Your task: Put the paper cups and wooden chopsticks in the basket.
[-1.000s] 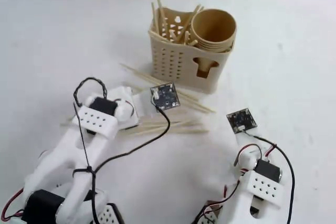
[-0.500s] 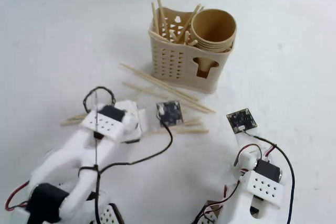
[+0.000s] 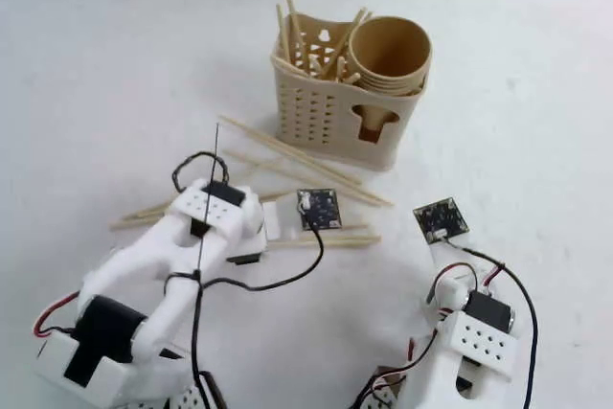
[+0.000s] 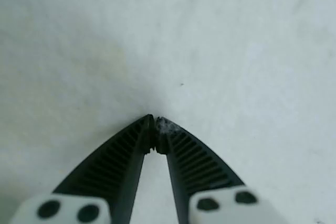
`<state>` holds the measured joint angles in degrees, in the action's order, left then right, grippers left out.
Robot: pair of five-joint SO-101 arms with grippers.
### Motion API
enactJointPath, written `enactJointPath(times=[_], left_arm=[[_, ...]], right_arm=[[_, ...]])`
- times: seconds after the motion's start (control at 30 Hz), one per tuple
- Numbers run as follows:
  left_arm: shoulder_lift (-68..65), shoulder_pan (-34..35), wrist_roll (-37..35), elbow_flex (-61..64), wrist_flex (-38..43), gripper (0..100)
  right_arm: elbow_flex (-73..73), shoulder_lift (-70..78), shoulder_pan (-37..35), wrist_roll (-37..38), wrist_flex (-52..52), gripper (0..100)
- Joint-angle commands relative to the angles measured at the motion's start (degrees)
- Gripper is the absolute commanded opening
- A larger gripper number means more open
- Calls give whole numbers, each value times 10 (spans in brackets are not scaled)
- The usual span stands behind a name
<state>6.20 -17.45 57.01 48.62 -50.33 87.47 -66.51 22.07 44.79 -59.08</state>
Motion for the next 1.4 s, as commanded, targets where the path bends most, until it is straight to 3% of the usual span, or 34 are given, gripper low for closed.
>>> enactJointPath(times=[0.0, 0.23, 0.7, 0.9, 1.1, 1.37], left_arm=[[45, 0, -4, -23, -10, 124], [117, 0, 7, -23, -28, 169], [-31, 11, 59, -36, 33, 168], [-34, 10, 59, -46, 30, 16], [-34, 11, 58, -91, -27, 21], [-33, 9, 2, -269, -183, 21]], right_arm=[[-3, -5, 1, 4, 8, 17], [-3, -5, 1, 4, 8, 17], [-3, -5, 1, 4, 8, 17], [-3, -5, 1, 4, 8, 17], [-3, -5, 1, 4, 8, 17], [-3, -5, 1, 4, 8, 17]])
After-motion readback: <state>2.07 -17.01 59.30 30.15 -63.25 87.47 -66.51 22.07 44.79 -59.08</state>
